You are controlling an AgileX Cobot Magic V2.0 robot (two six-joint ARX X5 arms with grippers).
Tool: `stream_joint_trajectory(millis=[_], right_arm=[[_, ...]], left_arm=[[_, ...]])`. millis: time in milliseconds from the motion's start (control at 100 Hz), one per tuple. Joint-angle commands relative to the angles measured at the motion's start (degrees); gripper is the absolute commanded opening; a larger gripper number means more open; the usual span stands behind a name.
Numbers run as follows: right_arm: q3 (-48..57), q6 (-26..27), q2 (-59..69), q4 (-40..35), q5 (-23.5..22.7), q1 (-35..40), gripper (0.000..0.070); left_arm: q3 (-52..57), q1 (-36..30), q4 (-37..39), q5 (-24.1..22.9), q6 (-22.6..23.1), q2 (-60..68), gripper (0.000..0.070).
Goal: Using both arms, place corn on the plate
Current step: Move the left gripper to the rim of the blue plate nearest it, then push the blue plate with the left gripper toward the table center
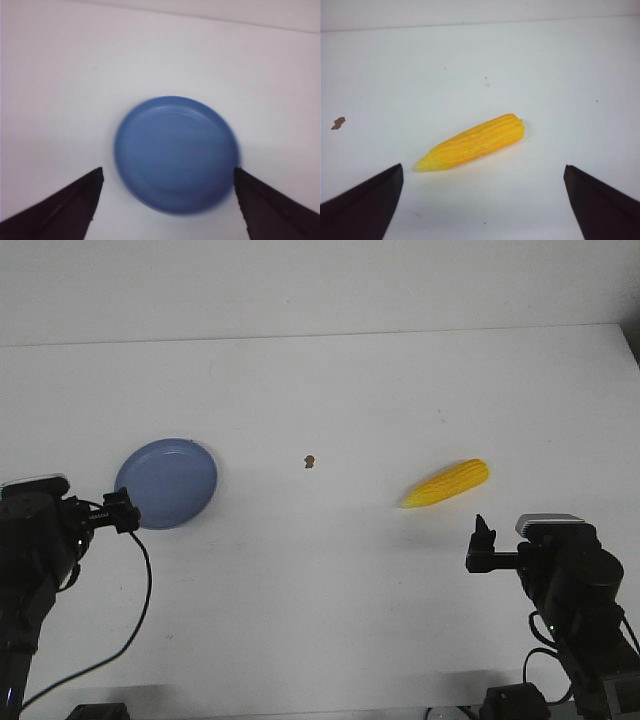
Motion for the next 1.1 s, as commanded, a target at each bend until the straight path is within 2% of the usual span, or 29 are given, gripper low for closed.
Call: stream_joint_trajectory(millis=[0,230,530,810,1090], right_arm=[[1.11,0.09,0.13,0.52,0.00,0.02,0.0673],[1.11,0.09,0.13,0.52,0.00,0.02,0.0673],[1.11,0.11,0.13,0.50,0.00,0.02,0.0673],[1.11,0.11,0.13,0.52,0.00,0.02,0.0673],[1.11,0.11,0.13,0.52,-0.02,0.02,0.0673]], left_arm=[[1.07,1.95,0.72,0.28,-2.08,4.13,0.0539],[1.88,7.52,5.62,5.27,-2.89,18.34,0.0539],[1.92,10.64,11.47,6.38,-2.84,31.10,0.0540],[1.92,11.10,15.56,9.42,-3.02,37.31,0.0539],[1.95,11.06,16.70,9.81,-3.17,40.26,0.0539]])
